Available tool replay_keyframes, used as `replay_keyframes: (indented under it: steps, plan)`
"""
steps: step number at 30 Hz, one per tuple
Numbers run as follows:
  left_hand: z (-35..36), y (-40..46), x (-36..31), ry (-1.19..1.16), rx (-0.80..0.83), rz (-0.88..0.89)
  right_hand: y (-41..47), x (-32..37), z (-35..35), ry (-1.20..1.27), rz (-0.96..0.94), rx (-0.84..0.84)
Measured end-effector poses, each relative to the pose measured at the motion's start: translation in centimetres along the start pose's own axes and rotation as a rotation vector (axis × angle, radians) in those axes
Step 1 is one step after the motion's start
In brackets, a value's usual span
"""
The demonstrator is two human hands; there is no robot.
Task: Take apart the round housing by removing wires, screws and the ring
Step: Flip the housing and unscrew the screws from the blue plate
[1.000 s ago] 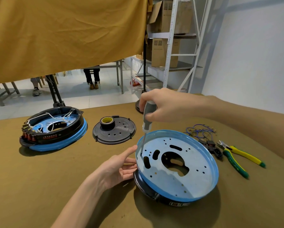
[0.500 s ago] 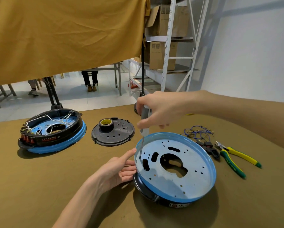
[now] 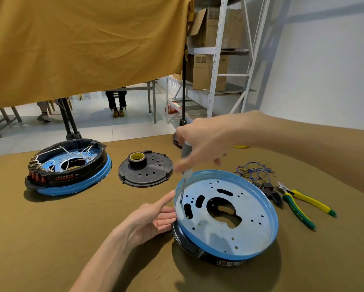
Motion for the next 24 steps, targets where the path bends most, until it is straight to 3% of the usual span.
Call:
replay_keyframes:
  steps: [3, 8, 11, 15, 21, 24]
  plan:
    - [0.3, 0.1, -0.1, 0.054, -0.02, 0.013, 0.4, -0.3, -0.9, -0.061, 0.019, -0.139]
    - [0.6, 0.5, -0.1, 0.096, -0.014, 0.037, -1.0, 0.8, -2.1, 0.135, -0.227, -0.088]
    - [0.8, 0.5, 0.1, 0.086, -0.006, 0.037, -1.0, 0.3, -1.6, 0.068, -0.123, -0.077]
    - [1.7, 0.4, 0.4, -0.081, 0.008, 0.062, -0.9, -1.0, -2.3, 0.131, -0.053, -0.228]
    - [2.3, 0.4, 0.5, -0.223, -0.017, 0.126, -1.8, -2.5, -1.9, 0.376, -0.107, -0.081]
    - [2.4, 0.5, 0.7, -0.22, -0.028, 0.141, -2.2, -3.5, -1.6, 0.265, 0.02, -0.137]
Point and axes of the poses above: each hand's wrist, its own y-axis towards the middle knuckle, its own z-axis out of the palm, x = y × z, the point moved 7 cm from there along y, towards the middle knuckle, and after that the axes turned 5 degrees about x, right-handed, at the moved point
